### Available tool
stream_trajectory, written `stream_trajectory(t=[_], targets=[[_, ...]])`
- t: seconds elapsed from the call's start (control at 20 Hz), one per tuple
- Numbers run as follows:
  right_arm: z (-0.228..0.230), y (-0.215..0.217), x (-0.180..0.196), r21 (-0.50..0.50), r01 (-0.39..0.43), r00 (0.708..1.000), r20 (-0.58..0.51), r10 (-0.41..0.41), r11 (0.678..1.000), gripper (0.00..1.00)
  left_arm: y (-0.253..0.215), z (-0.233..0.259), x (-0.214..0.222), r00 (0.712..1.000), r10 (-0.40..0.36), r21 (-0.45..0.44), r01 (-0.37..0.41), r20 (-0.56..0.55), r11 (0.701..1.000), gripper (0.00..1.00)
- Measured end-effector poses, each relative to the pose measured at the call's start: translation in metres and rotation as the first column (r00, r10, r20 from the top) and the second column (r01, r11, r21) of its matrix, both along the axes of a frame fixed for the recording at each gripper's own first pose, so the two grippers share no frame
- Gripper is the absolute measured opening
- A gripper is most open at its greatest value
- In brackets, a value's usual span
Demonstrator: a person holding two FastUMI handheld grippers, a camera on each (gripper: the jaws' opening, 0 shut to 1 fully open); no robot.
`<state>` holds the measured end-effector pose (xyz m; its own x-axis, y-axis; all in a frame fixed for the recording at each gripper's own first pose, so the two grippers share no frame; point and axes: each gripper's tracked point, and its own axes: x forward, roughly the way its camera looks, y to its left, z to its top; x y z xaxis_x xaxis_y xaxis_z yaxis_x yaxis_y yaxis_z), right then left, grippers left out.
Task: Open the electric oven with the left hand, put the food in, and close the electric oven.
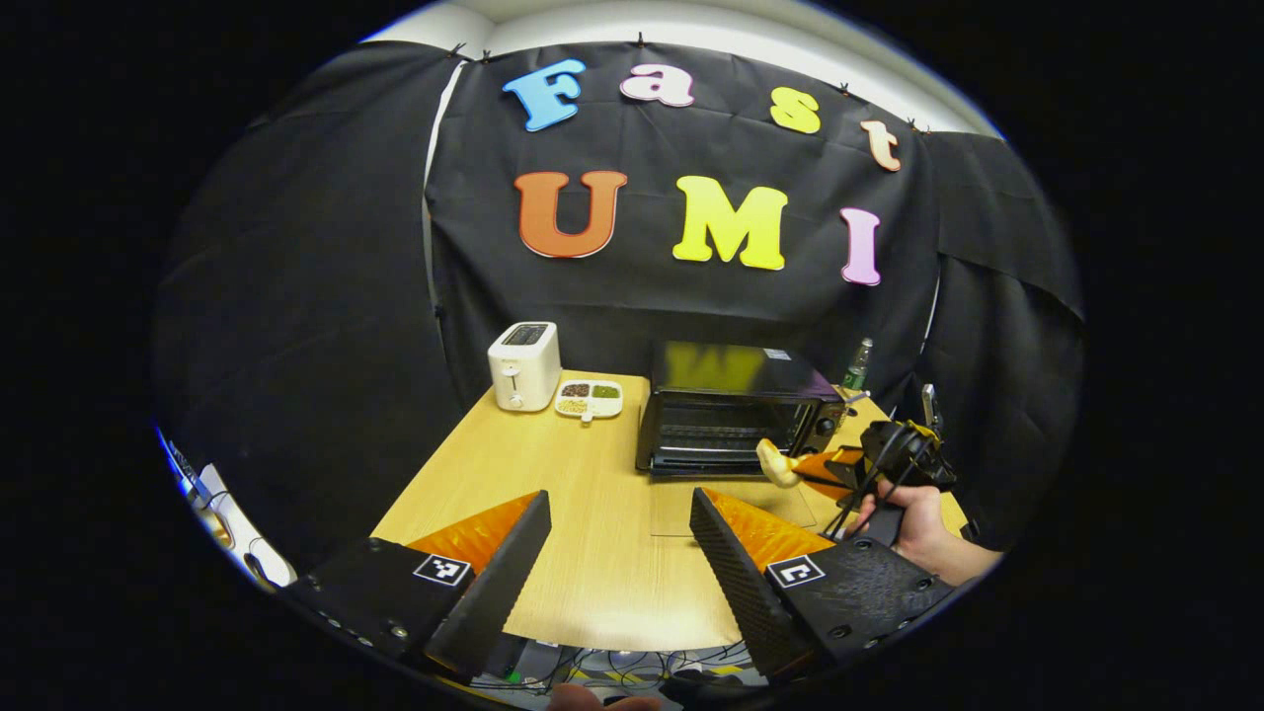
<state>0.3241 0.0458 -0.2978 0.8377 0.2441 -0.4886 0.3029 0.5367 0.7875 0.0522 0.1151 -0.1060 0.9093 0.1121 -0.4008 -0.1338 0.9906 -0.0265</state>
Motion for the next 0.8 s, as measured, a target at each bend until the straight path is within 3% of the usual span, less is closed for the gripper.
stream_trajectory(t=[0.4, 0.8], targets=[[-0.012, 0.031, 0.089, 0.034, 0.066, 0.996, 0.055, -0.068, 0.997, 0.07, 0.016, -0.018, -0.009, 0.994, 0.064, 0.004, -0.063, -0.092, 0.998, 0.93], [-0.023, 0.027, 0.130, -0.025, 0.107, 0.987, 0.125, -0.103, 0.994, 0.10, 0.001, -0.030, -0.011, 0.990, 0.032, 0.014, -0.030, -0.138, 0.999, 0.94]])
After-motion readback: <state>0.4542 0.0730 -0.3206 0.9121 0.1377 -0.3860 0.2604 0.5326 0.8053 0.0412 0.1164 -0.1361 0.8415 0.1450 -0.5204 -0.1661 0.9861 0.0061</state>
